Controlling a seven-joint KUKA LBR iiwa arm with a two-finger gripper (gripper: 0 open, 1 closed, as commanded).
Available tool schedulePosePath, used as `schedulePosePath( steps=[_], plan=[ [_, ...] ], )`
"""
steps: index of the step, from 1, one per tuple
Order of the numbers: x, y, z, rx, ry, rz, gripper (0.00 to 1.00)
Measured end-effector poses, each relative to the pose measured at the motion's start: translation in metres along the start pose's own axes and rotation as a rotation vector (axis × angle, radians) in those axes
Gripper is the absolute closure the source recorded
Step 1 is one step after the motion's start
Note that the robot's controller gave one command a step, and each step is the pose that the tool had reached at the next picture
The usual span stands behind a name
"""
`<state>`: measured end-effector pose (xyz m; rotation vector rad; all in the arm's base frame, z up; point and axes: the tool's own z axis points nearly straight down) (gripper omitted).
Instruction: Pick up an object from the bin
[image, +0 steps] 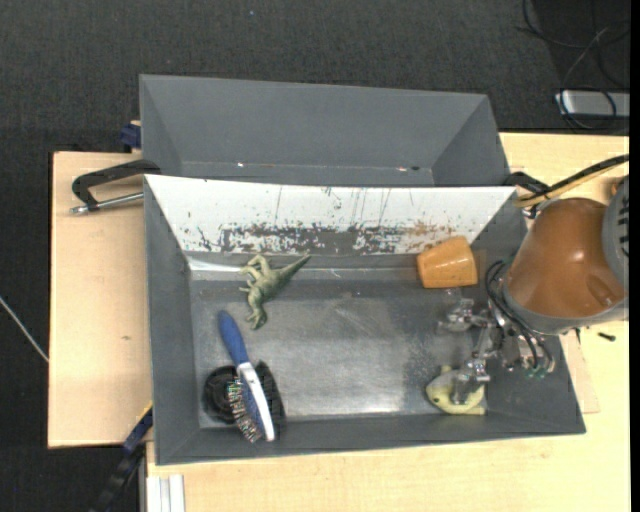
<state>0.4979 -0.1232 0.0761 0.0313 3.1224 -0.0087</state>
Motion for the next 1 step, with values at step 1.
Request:
schedulePosePath(
  steps=[1],
  plan=[
    [-0.0024, 0.0138, -0.0001, -0.002, -0.001, -0.232, 0.0]
  ],
)
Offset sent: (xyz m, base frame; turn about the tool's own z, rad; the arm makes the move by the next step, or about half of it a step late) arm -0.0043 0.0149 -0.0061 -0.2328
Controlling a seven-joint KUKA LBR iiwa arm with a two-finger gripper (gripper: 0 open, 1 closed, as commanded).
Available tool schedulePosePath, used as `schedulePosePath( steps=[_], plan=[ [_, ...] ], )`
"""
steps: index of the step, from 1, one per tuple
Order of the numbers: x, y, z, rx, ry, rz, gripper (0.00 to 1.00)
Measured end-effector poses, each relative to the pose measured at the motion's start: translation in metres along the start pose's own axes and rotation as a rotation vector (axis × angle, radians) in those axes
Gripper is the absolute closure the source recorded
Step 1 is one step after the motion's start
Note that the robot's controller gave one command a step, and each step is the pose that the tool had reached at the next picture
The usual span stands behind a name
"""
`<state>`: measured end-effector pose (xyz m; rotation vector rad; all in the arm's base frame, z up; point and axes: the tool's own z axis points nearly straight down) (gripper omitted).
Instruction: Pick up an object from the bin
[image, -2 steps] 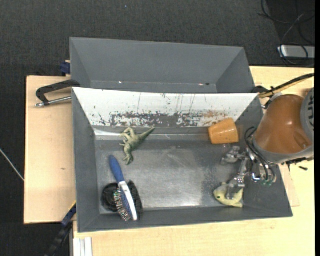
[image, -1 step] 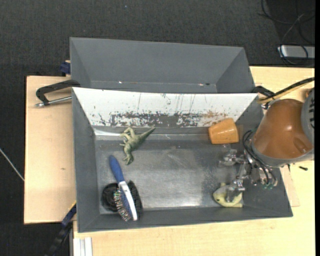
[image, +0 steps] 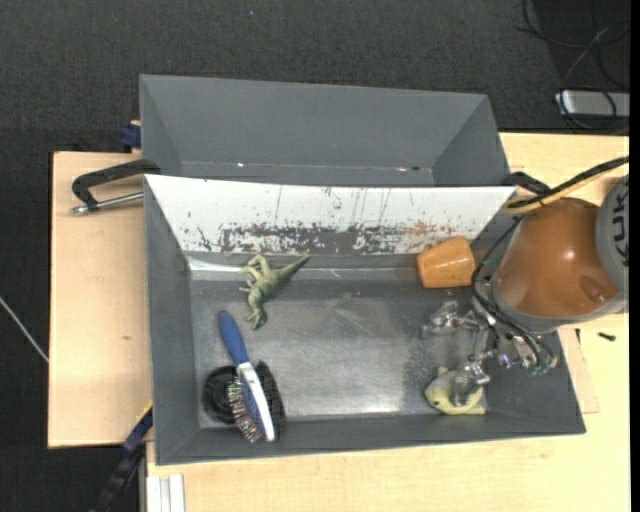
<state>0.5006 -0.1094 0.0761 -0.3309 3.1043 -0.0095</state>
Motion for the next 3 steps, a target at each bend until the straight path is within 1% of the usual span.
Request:
schedulePosePath(
  steps=[1, 2, 3],
  plan=[
    [-0.004, 0.008, 0.001, -0.004, 0.0, -0.211, 0.0],
    [0.0, 0.006, 0.001, -0.006, 0.018, -0.211, 1.0],
    [-0.003, -0.006, -0.141, -0.003, 0.005, -0.261, 1.0]
  ],
)
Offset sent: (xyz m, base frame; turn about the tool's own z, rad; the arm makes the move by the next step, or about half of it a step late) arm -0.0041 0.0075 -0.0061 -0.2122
